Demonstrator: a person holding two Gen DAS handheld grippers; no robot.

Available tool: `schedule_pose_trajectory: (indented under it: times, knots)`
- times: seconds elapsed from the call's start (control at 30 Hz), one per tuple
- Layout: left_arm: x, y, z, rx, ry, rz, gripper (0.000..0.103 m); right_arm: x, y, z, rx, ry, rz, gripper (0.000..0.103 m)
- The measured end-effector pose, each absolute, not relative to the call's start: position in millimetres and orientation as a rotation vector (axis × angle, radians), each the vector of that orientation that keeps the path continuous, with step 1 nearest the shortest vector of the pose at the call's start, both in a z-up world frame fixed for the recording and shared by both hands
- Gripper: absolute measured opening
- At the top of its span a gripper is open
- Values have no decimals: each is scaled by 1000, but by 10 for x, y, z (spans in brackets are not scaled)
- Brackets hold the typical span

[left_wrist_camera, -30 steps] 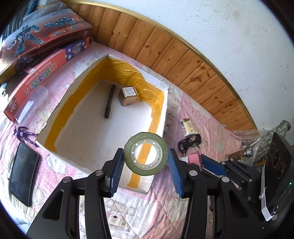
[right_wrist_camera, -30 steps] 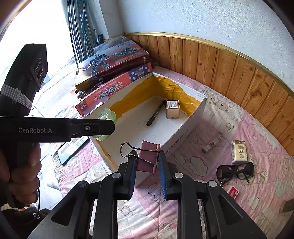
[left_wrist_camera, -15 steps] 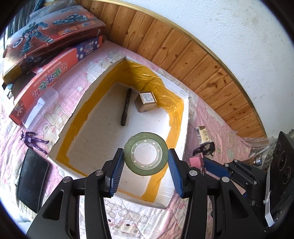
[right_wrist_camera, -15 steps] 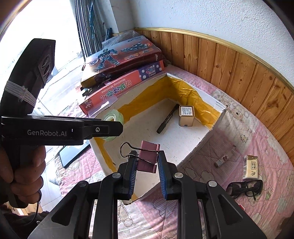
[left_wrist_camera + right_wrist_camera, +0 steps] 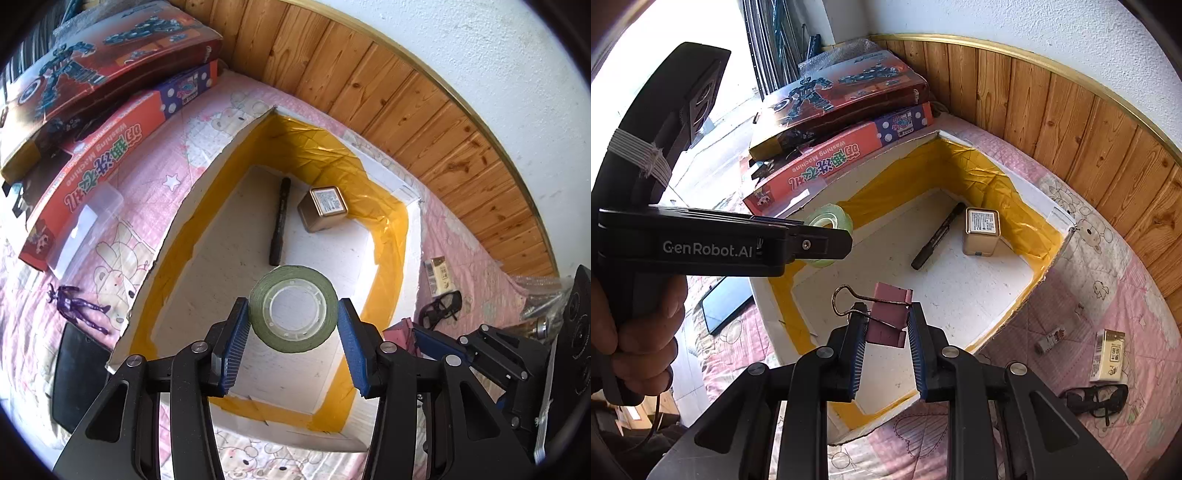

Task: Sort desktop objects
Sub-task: 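Carry the pink clip and the green tape roll into the white box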

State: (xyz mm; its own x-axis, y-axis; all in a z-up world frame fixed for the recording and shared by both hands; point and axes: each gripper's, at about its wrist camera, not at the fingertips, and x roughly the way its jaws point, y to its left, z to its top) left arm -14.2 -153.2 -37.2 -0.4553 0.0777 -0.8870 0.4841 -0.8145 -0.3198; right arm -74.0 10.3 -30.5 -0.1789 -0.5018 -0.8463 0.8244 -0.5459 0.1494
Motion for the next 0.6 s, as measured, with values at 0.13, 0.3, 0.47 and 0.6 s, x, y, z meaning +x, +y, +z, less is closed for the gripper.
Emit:
schedule_pose_trajectory:
  times: [0.13, 0.3, 0.47, 0.6]
  knots:
    - [-233, -1566, -446, 1504, 772, -2331, 49, -796, 9, -366, 1154, 460, -1839, 24]
    - [-341, -1613, -564, 1551, 724, -2308, 49, -862, -118, -466, 1171, 501, -1816, 24]
    - [-453, -1654, -669, 1598, 674, -2286, 49, -923, -242, -565, 1192, 551, -1797, 24]
    - [-536, -1689, -748, 1629, 664, -2265, 49, -972, -344, -646, 1213, 590, -1775, 24]
